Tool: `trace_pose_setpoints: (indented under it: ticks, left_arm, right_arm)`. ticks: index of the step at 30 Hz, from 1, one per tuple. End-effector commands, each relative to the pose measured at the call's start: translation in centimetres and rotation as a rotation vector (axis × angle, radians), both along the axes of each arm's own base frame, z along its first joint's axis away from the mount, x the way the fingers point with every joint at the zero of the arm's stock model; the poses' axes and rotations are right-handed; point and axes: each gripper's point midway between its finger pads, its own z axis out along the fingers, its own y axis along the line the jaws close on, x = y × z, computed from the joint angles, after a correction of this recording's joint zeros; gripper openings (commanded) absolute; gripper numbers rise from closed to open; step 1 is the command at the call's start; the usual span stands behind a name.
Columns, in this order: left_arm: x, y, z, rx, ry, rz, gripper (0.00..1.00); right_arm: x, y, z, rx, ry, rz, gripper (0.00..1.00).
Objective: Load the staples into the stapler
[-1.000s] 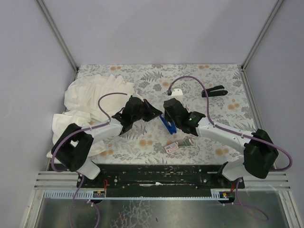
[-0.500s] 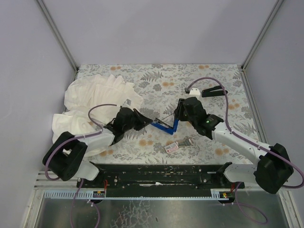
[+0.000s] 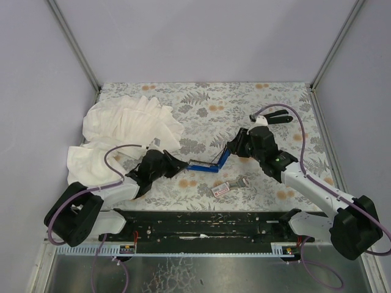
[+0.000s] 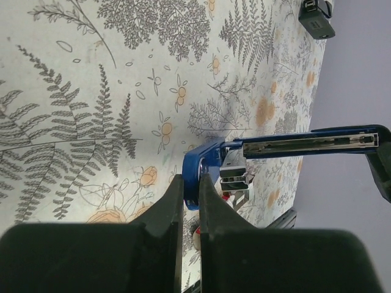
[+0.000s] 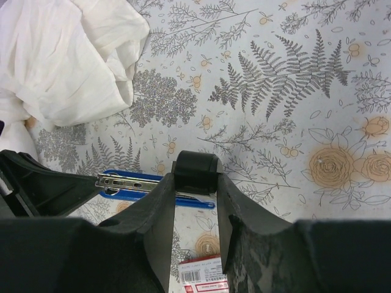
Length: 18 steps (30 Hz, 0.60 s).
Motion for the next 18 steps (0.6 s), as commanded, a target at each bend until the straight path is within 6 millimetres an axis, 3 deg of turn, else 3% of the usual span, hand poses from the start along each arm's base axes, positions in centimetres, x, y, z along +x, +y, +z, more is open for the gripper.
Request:
trace_pose_setpoints:
  ticks: [1,18]
  left_arm:
    - [-4.0,3.8,-6.3,0.250,0.119,-0.049,0.04]
    - [-5.7,6.7,-7.7,0.335,0.147,0.010,0.28]
  right_arm:
    - [2.6,-0.7,6.3,0.176,-0.174,-0.080,0.18]
    - [2.8,-3.2,7.3,0.263,-0.180,-0.102,0.17]
